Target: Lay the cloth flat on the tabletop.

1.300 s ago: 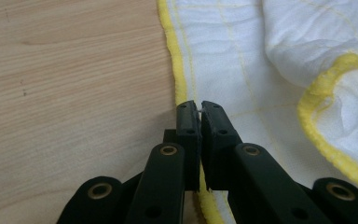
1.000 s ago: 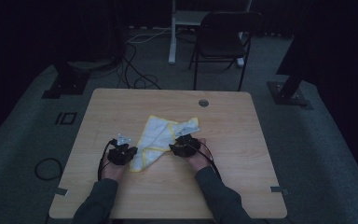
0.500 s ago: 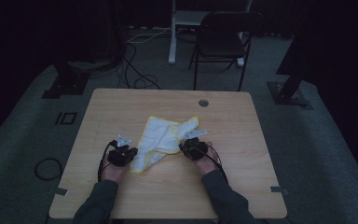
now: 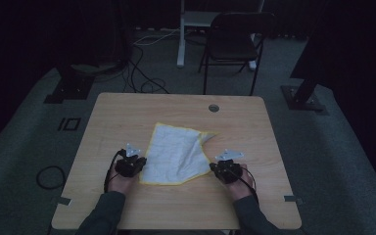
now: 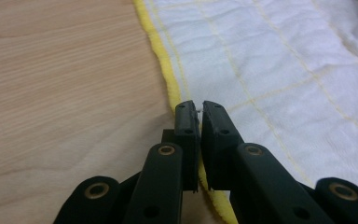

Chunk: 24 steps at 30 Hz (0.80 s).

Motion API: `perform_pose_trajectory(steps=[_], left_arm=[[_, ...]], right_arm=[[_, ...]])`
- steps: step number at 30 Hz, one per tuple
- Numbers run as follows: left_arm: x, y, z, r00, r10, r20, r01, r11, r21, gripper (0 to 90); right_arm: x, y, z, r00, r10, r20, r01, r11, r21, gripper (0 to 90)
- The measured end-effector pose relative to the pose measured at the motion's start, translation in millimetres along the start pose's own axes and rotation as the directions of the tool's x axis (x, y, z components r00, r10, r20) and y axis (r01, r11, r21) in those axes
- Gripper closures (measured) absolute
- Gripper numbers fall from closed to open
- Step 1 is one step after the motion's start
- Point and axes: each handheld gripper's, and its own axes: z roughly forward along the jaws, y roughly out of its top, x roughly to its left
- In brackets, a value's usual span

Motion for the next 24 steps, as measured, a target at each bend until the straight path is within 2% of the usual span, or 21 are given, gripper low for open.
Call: perform_pose_trajectory(steps=[5,8,10,12,16,21,24], left_arm=[[-8.7,-1.8,-1.5,0.9998,0.017,0.008,-0.017,0.9998,0.000,83.9],[-12.8,-3.3,-2.9,0.9996,0.027,0.011,-0.027,0.9996,0.004,83.5],[-14.9,-4.3,-3.9,0.9994,0.031,0.013,-0.031,0.9995,0.004,83.3],[-17.3,-5.8,-5.2,0.9991,0.038,0.016,-0.038,0.9993,0.003,83.1],[-20.4,-8.1,-7.1,0.9989,0.041,0.024,-0.041,0.9991,0.003,82.6],[-20.7,-10.0,-8.4,0.9987,0.043,0.028,-0.043,0.9991,0.000,82.2],[-20.7,-10.7,-9.2,0.9984,0.051,0.026,-0.051,0.9987,0.001,81.8]], right_arm=[[-0.7,-13.5,-13.9,0.9999,0.009,0.006,-0.009,1.000,0.000,88.1],[-0.1,-13.6,-18.4,0.9999,0.005,0.015,-0.005,1.000,-0.024,77.9],[-0.9,-11.1,-19.0,0.9999,0.002,0.016,-0.001,0.999,-0.043,74.9],[-1.3,-7.3,-16.2,0.9997,-0.001,0.023,0.002,0.999,-0.048,73.4],[-1.8,-0.9,0.3,0.9996,-0.014,0.023,0.015,0.999,-0.031,73.4],[-2.3,-0.8,23.4,0.9996,-0.018,0.021,0.017,1.000,0.018,73.8],[-3.2,-4.9,22.8,0.9998,-0.012,0.013,0.011,0.999,0.030,74.4]])
